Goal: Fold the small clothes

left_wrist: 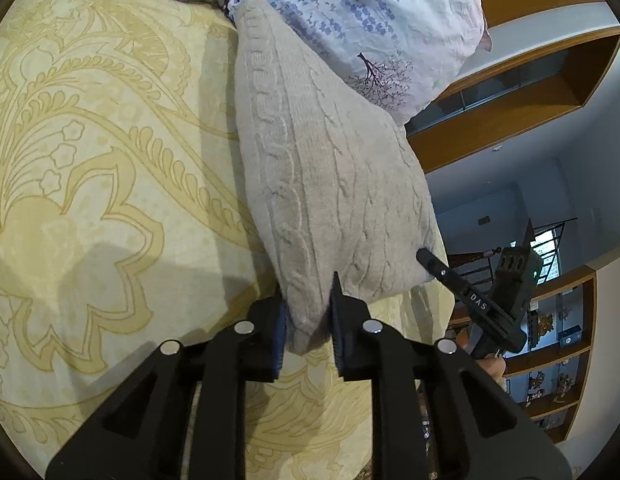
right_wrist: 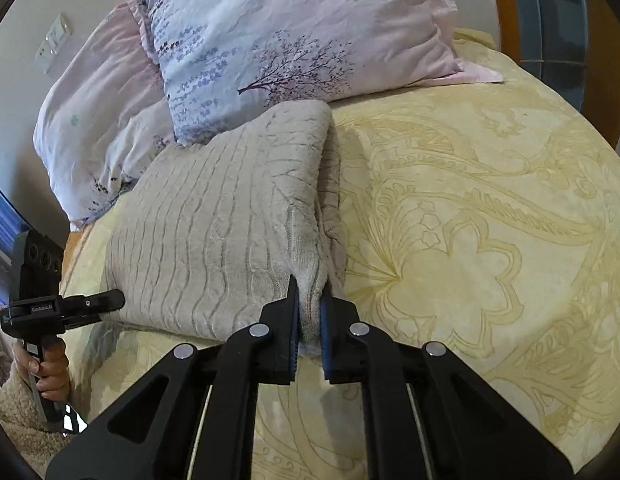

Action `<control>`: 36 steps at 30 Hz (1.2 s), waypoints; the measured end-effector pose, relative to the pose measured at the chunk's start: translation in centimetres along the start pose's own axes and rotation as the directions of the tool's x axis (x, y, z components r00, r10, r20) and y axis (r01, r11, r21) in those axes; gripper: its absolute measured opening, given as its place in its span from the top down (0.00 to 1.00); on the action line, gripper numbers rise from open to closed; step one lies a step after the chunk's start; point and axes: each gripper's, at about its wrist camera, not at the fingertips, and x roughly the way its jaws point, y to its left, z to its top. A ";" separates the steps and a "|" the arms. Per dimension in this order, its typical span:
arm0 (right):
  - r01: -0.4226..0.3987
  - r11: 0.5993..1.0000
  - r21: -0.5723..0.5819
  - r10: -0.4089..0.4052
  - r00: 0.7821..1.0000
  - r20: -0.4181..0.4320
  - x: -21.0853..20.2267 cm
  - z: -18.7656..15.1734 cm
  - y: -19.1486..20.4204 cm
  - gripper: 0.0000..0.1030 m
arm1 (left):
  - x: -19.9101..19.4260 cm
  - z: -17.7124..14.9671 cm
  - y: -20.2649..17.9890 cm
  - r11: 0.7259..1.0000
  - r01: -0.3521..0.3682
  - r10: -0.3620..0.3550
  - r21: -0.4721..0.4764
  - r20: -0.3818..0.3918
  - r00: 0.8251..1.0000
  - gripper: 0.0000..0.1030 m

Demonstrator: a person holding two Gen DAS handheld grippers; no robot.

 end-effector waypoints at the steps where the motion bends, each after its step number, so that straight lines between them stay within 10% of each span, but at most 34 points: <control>1: -0.015 1.000 0.009 0.015 1.000 -0.010 -0.2 0.3 -0.1 0.90 | -0.2 0.2 -0.2 1.000 -0.003 0.003 0.006 -0.006 1.000 0.75; 5: -0.071 0.995 0.071 0.067 0.996 0.052 -1.6 1.9 -0.9 0.53 | -2.2 1.1 -0.8 0.999 -0.030 0.028 0.035 0.052 0.998 0.46; 11: -0.170 0.970 0.174 0.162 0.985 0.059 1.1 5.8 -1.8 0.54 | -2.6 4.1 -0.8 0.997 -0.075 0.074 0.002 0.115 0.991 0.36; 15: -0.165 0.973 0.164 0.161 0.986 0.039 2.8 6.5 -1.4 0.89 | -1.4 5.2 -1.2 0.994 -0.113 0.111 0.010 0.109 0.988 0.33; 17: -0.145 0.977 0.159 0.135 0.988 0.069 2.8 6.6 -1.4 0.91 | -0.9 5.8 -1.3 0.994 -0.109 0.107 0.007 0.105 0.989 0.31; 34: -0.068 0.976 0.208 0.073 0.997 -0.013 5.2 6.8 -3.1 0.91 | 2.6 7.8 -1.9 0.992 -0.129 0.127 0.015 0.088 0.988 0.25; 36: -0.092 0.972 0.215 0.094 0.996 -0.002 4.4 6.9 -3.1 0.75 | 2.6 7.9 -1.9 0.990 -0.138 0.136 0.020 0.085 0.987 0.24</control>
